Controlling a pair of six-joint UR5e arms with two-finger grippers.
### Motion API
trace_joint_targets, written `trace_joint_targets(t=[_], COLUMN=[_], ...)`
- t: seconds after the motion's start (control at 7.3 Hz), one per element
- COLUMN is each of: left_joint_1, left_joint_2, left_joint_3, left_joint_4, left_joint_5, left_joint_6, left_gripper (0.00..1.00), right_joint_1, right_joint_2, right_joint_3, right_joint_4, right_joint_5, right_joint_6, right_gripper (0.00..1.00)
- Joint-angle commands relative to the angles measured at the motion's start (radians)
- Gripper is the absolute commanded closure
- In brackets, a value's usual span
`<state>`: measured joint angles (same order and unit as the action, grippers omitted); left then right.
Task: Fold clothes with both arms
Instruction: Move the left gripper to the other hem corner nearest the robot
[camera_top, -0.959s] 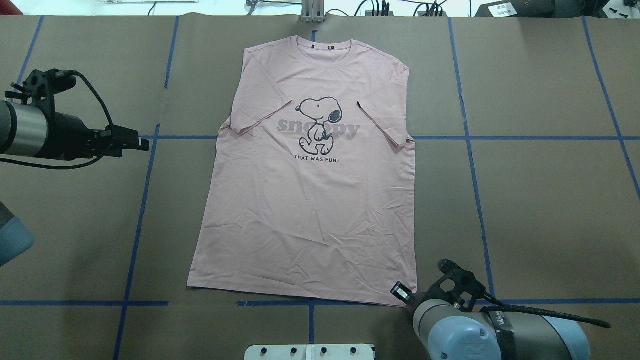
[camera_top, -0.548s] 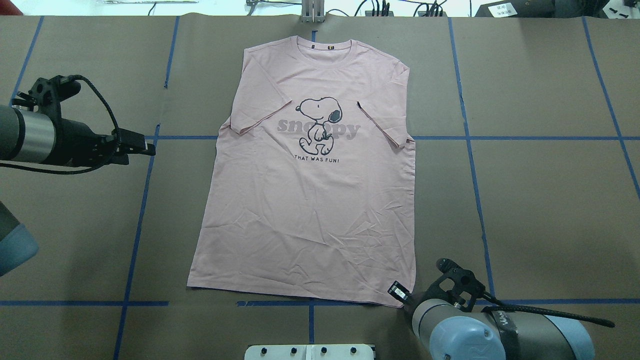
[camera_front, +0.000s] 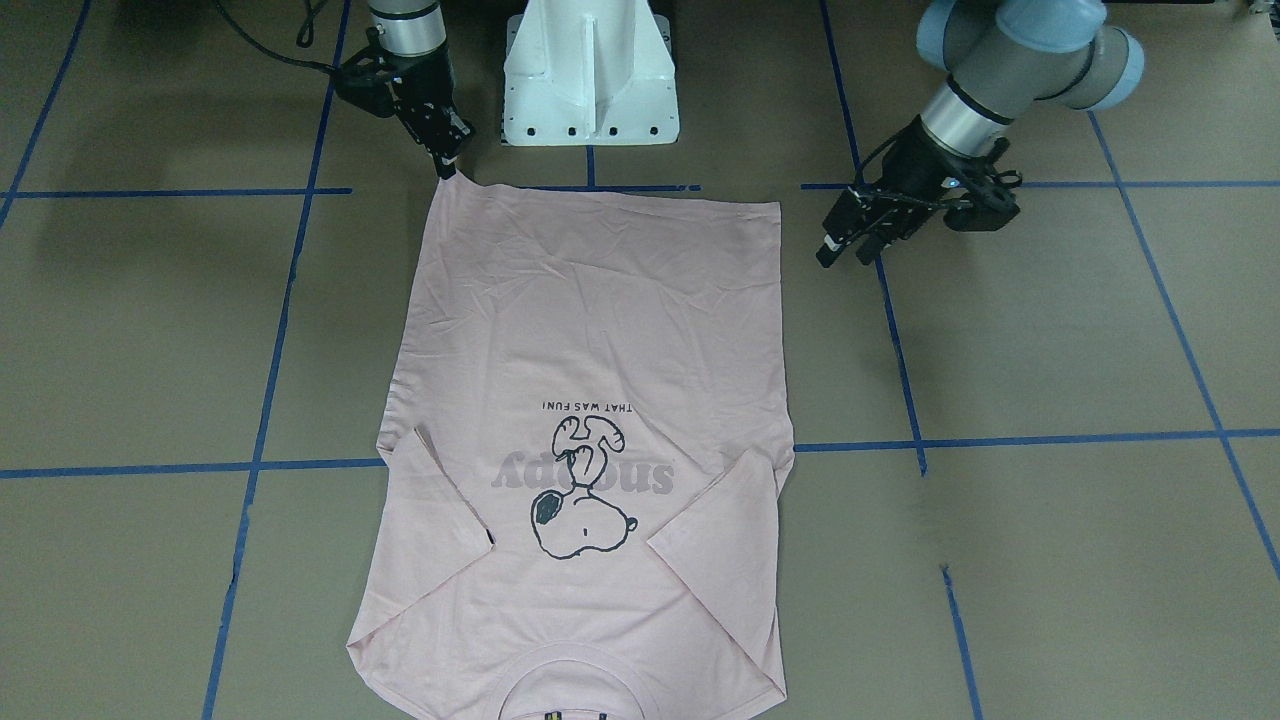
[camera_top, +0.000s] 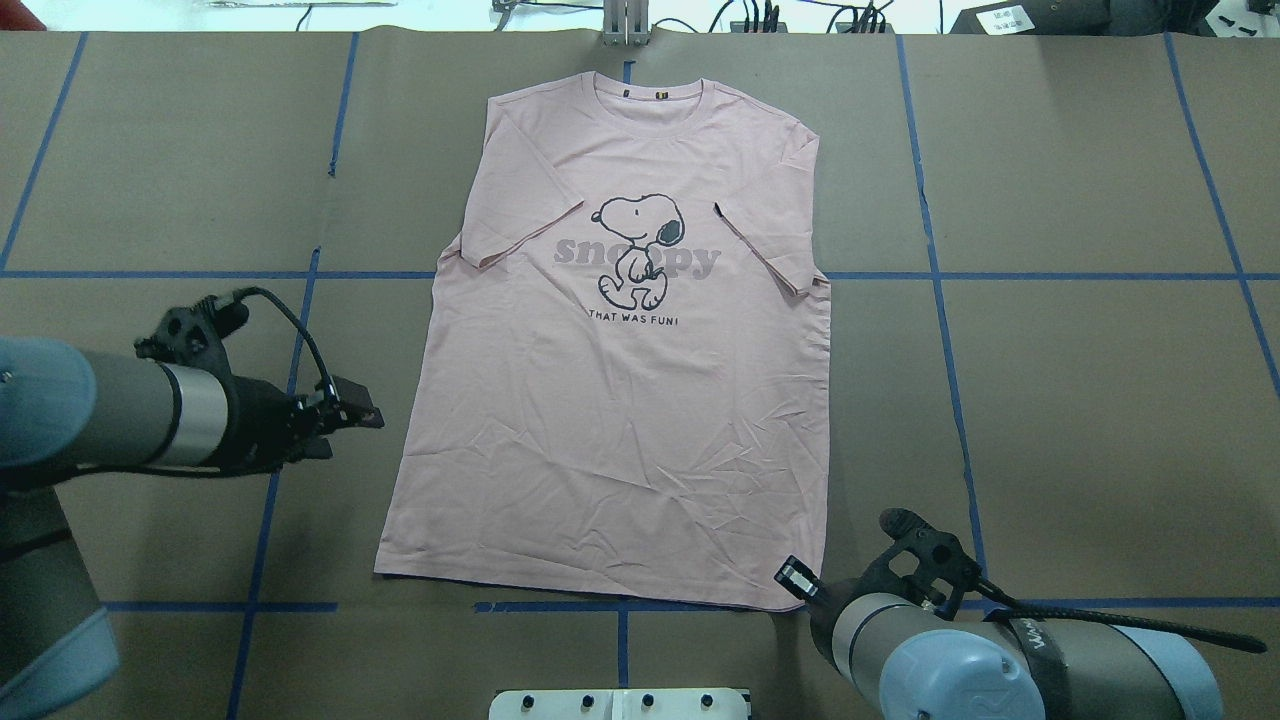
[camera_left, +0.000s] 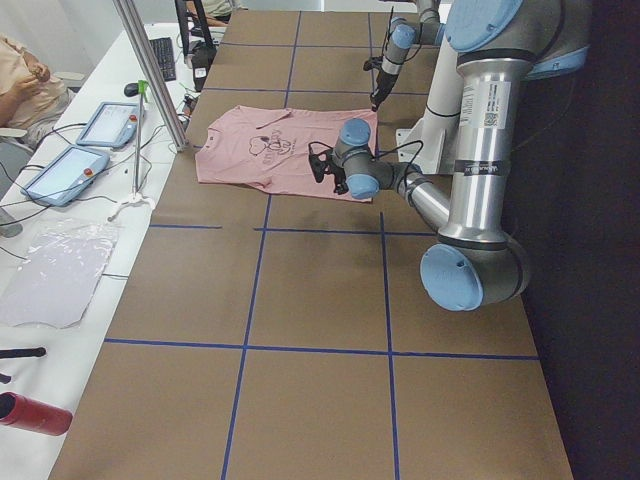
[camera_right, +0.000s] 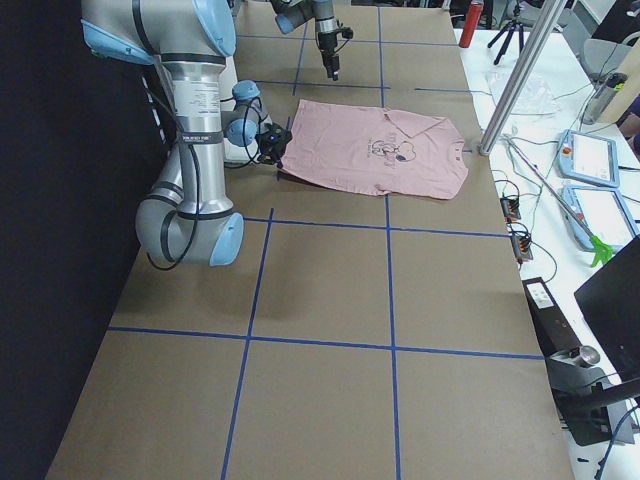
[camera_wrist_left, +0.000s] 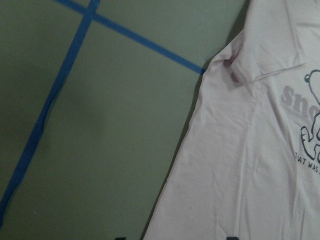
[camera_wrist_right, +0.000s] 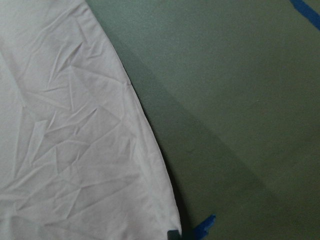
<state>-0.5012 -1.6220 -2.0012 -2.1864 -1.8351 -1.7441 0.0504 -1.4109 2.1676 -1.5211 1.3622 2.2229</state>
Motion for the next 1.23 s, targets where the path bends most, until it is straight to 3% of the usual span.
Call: trace_joint_targets(t=[0.0,0.27,1.1], left_joint_1=[0.179,0.245,0.257], left_joint_2=[0.011,0.010,0.005], left_joint_3=[-0.021,-0.019,-0.007], left_joint_4=[0.092,0.163,0.166], left_joint_5=[0.138,0.155,0.155], left_joint_6=[-0.080,-0.098,-0.097], left_gripper=[0.28,0.28,0.34], right_joint_1=[0.000,0.000,-0.001], right_joint_2=[0.000,0.000,0.006], right_joint_3=[0.003,0.003,0.003], right_joint_4=[-0.001,-0.001,-0.001], right_joint_5=[0.000,0.000,0.002], right_joint_6=[0.000,0.000,0.000], right_gripper=[1.00,1.00,1.00])
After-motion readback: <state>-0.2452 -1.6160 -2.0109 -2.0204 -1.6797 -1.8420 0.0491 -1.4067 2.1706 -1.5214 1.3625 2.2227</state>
